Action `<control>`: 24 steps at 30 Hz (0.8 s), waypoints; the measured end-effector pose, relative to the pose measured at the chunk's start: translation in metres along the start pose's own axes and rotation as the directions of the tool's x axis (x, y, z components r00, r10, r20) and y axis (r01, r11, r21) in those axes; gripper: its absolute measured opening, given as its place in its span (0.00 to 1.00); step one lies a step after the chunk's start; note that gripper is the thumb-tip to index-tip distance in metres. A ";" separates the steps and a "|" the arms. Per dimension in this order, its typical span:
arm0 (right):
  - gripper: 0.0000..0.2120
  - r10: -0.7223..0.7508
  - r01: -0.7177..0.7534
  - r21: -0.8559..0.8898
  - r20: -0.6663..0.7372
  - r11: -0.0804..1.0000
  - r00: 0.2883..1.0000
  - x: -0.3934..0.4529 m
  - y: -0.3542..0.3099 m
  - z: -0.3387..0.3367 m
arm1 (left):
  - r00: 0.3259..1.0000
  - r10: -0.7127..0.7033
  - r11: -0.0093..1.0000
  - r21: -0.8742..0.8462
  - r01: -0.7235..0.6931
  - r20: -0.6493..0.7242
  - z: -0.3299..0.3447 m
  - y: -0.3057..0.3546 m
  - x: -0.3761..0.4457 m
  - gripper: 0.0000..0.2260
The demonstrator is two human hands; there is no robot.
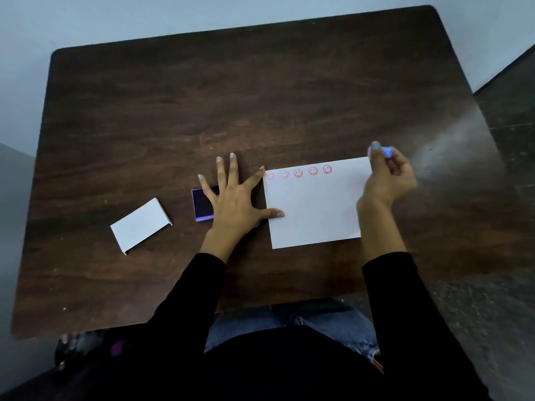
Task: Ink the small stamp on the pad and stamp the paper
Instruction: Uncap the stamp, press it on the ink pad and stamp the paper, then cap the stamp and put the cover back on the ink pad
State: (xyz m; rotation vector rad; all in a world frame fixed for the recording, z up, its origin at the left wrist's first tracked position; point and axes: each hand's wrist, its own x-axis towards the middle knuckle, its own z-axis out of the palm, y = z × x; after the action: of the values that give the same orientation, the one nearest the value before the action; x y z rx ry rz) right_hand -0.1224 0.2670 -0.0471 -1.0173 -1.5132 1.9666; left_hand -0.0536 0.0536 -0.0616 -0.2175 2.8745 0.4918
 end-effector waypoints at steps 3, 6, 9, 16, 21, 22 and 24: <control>0.10 0.064 -0.060 0.092 -0.044 0.994 0.997 0.014 -0.009 -0.002 | 0.998 0.004 0.997 -0.079 -0.009 -0.065 -0.006 0.000 -0.001 0.40; 0.12 0.108 -0.098 0.097 -0.099 0.990 0.989 0.024 -0.013 -0.009 | 0.992 0.041 0.990 -0.127 -0.057 -0.119 -0.012 -0.011 -0.008 0.32; 0.12 0.134 -0.121 0.105 -0.134 0.987 0.982 0.032 -0.015 -0.017 | 0.994 0.056 0.989 -0.130 -0.069 -0.097 -0.013 -0.027 -0.020 0.25; 0.12 0.151 -0.123 0.173 -0.161 0.977 0.975 0.036 -0.015 -0.021 | 0.997 0.029 0.993 -0.112 -0.037 -0.074 -0.006 -0.036 -0.030 0.24; 0.06 0.145 -0.123 0.133 -0.173 0.983 0.974 0.039 -0.014 -0.028 | 0.996 0.047 0.993 -0.105 -0.055 -0.075 -0.004 -0.036 -0.029 0.22; 0.05 0.142 -0.121 0.122 -0.180 0.985 0.973 0.039 -0.015 -0.029 | 0.996 0.047 0.992 -0.113 -0.055 -0.075 -0.004 -0.037 -0.029 0.22; 0.07 0.140 -0.118 0.120 -0.199 0.986 0.970 0.040 -0.017 -0.031 | 0.996 0.045 0.989 -0.136 -0.055 -0.074 -0.003 -0.039 -0.029 0.20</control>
State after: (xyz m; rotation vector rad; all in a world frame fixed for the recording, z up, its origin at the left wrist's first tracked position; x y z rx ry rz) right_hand -0.1248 0.3206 -0.0458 -1.2589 -1.2441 1.9367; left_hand -0.0193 0.0197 -0.0640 -0.1887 2.9230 0.7073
